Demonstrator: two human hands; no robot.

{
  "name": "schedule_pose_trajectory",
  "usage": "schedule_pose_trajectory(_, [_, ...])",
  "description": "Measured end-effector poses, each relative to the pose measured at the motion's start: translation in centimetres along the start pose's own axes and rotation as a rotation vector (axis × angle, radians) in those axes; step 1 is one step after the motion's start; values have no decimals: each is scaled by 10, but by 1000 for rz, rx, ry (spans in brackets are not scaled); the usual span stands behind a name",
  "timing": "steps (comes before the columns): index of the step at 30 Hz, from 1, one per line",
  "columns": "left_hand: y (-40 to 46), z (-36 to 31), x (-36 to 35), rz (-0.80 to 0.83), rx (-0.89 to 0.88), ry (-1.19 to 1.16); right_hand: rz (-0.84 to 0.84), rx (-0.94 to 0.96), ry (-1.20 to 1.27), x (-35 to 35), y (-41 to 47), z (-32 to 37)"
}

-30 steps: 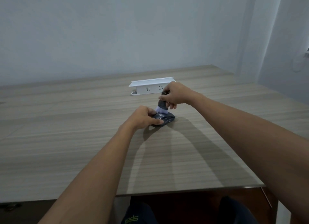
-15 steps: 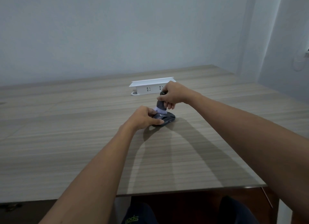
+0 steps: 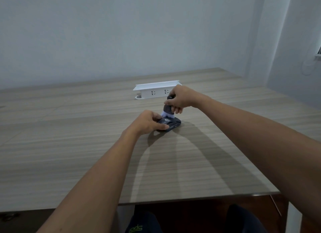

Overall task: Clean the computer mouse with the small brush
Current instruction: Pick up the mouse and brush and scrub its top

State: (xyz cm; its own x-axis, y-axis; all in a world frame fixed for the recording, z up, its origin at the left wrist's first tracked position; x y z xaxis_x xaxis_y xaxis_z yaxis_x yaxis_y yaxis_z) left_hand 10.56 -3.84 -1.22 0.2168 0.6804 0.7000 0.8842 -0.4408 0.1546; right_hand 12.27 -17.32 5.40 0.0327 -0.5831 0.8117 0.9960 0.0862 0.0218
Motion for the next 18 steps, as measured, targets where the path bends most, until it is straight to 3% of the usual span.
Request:
schedule_pose_trajectory(8, [1,2,-1,20,3,7,11,-87,-116,-2,3,-8])
schedule_pose_trajectory(14, [0,2,-2,13,-10,-6,51,-28,48,-6,0,10])
schedule_pose_trajectory(18, [0,1,-1,6,-21,-2,17,-92,-108,0,1,-9])
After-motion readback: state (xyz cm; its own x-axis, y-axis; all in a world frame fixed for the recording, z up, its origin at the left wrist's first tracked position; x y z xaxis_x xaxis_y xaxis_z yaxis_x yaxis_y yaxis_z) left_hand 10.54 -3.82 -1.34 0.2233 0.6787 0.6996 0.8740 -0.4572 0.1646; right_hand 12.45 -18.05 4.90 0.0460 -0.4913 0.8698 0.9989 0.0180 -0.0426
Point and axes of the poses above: each hand's wrist, its own y-axis towards the middle knuckle, its own x-axis out of the back of the hand, z = x × y, the point moved 9 cm from there along y, towards the middle knuckle, and after that the axes turned 8 degrees about -x, right-handed, at the moved point
